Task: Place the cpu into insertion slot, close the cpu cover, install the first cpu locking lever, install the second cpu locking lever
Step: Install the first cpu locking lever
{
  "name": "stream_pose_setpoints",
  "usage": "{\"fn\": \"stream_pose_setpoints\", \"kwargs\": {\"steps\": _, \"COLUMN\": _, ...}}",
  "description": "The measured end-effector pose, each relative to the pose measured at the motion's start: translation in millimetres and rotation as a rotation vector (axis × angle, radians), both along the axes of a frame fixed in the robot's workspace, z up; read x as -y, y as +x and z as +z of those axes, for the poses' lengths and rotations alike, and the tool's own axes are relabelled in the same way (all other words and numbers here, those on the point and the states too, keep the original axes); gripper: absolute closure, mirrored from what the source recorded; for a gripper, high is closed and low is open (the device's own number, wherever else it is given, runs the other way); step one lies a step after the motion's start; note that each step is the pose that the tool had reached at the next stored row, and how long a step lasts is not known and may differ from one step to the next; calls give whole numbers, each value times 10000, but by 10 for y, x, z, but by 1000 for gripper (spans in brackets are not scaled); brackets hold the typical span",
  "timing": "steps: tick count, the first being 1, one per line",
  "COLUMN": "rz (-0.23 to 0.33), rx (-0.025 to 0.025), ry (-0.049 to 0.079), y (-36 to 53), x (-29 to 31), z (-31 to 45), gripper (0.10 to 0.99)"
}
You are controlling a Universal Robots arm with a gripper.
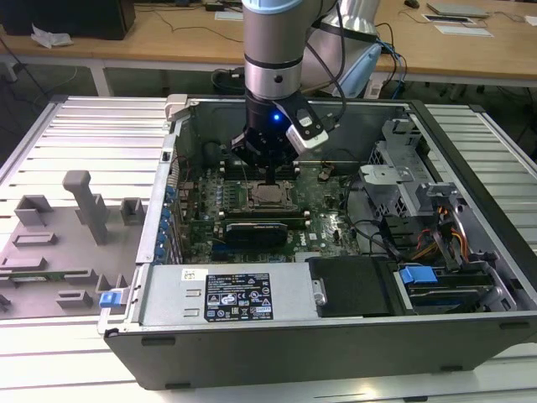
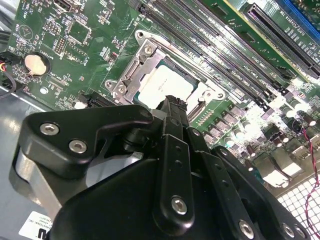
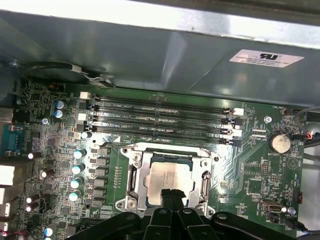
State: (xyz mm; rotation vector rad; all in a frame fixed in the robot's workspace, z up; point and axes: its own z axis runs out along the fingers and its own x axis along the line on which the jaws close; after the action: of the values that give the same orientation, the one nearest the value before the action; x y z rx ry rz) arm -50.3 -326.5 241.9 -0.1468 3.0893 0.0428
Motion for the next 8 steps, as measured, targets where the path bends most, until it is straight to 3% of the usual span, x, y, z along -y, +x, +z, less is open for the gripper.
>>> {"fn": "stream_pose_setpoints", "kwargs": {"steps": 3, "rz": 0, "rx": -3, "ry": -5, "y": -1, "x": 1, "z": 18, "gripper": 980}}
{"fn": "stream_pose_setpoints", "kwargs": {"steps": 8, "rz": 0, "rx": 1, "ry": 1, "y": 0, "x": 0, "z": 140, "gripper": 980}}
